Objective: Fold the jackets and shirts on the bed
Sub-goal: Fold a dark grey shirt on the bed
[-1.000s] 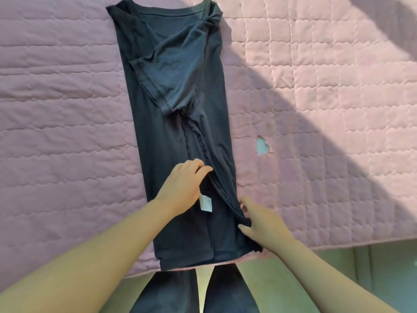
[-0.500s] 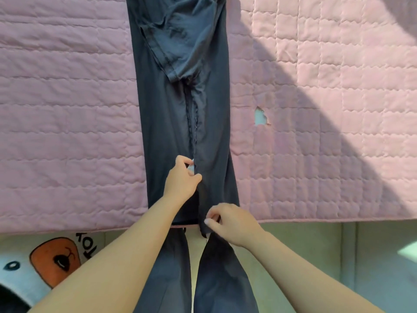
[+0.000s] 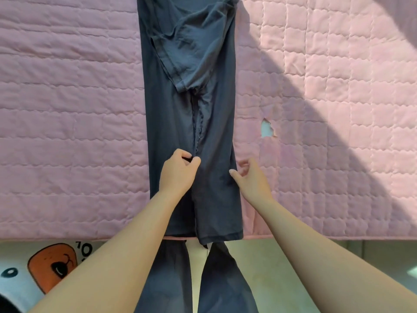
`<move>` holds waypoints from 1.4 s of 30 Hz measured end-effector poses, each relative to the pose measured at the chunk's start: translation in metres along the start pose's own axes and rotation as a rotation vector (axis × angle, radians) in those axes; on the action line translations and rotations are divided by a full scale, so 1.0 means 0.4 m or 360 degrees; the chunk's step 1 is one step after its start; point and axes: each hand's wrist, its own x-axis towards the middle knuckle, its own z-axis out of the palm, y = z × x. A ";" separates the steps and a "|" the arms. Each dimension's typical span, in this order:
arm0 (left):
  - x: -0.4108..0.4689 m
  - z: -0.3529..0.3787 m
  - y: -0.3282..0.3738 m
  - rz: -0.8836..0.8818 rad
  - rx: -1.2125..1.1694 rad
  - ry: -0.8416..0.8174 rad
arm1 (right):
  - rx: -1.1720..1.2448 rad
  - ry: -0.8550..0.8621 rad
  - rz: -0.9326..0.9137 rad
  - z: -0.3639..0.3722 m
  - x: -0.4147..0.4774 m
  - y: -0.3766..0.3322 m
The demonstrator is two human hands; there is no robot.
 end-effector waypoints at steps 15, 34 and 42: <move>0.444 -0.188 0.259 -0.0043 -0.1154 -0.0159 | -0.0054 0.0367 -0.0740 -0.111 0.440 -0.419; 0.626 -0.252 0.297 0.0116 -0.1103 0.0067 | -0.1292 0.0401 -0.0661 -0.333 0.790 -0.664; 0.679 -0.292 0.366 0.0032 -0.0989 0.0372 | -0.0448 0.0839 -0.0573 -0.274 0.768 -0.682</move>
